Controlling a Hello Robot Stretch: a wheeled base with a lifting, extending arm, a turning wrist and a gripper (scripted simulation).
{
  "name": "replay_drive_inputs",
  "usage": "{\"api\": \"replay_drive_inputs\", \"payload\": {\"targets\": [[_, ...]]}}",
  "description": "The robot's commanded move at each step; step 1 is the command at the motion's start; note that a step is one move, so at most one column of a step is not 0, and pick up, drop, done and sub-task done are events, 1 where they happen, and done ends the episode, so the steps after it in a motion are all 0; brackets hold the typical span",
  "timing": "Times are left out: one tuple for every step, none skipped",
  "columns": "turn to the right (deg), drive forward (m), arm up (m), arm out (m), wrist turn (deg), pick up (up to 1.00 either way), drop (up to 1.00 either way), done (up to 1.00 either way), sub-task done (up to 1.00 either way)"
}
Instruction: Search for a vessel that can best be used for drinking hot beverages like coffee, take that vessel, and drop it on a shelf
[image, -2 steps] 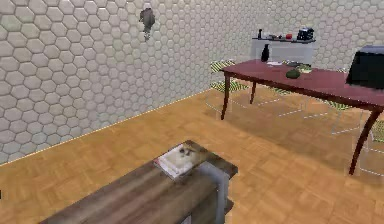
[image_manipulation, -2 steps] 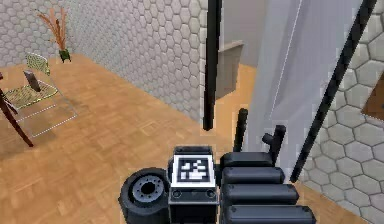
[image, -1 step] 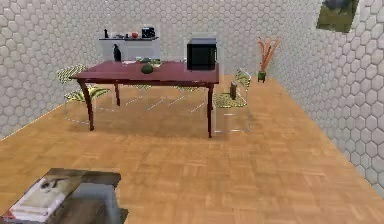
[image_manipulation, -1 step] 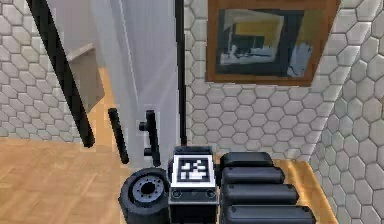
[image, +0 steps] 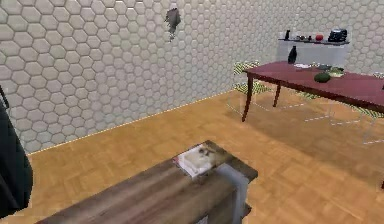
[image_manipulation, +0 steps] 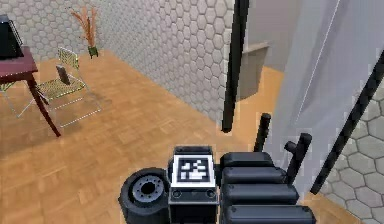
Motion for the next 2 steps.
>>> {"api": "replay_drive_inputs", "payload": {"targets": [[-45.0,0.00,0.00,0.00,0.0,0.00,0.00,0.00,0.00],[-45.0,0.00,0.00,0.00,0.0,0.00,0.00,0.00,0.00]]}}
